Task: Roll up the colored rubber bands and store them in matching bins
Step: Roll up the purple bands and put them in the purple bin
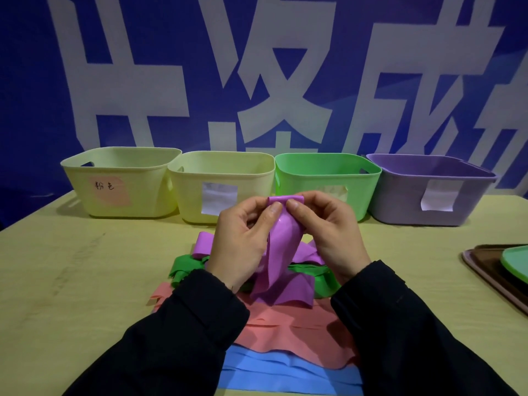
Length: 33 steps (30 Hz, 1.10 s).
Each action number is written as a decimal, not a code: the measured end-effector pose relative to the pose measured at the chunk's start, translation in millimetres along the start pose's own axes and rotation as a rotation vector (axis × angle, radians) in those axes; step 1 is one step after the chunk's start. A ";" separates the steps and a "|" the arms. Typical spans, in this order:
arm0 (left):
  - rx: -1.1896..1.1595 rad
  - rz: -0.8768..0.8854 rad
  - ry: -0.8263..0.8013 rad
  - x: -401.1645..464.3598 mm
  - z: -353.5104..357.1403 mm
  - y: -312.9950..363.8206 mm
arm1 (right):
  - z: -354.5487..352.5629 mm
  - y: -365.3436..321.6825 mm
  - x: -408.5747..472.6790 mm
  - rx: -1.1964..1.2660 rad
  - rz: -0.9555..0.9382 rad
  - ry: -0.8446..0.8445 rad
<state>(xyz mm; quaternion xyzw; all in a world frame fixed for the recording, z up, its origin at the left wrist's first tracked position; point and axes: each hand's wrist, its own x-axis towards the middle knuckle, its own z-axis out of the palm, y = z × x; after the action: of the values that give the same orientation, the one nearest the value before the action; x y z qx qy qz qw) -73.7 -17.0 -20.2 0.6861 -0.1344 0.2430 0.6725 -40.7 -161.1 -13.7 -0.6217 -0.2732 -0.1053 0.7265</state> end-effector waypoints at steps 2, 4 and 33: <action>-0.002 0.033 0.017 -0.3 -0.3 -0.3 | 0.0 -0.2 0.0 -0.004 -0.008 -0.017; -0.021 0.061 0.019 -0.9 -1.1 1.0 | -0.1 -0.6 0.0 -0.003 -0.016 -0.033; 0.017 0.118 -0.027 4.0 -5.1 -1.2 | -4.1 2.8 2.3 -0.050 -0.035 -0.065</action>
<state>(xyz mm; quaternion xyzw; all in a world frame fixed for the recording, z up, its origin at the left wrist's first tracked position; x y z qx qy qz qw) -70.5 -11.2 -19.3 0.6857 -0.1816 0.2741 0.6493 -36.3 -164.0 -15.2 -0.6380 -0.3047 -0.1044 0.6994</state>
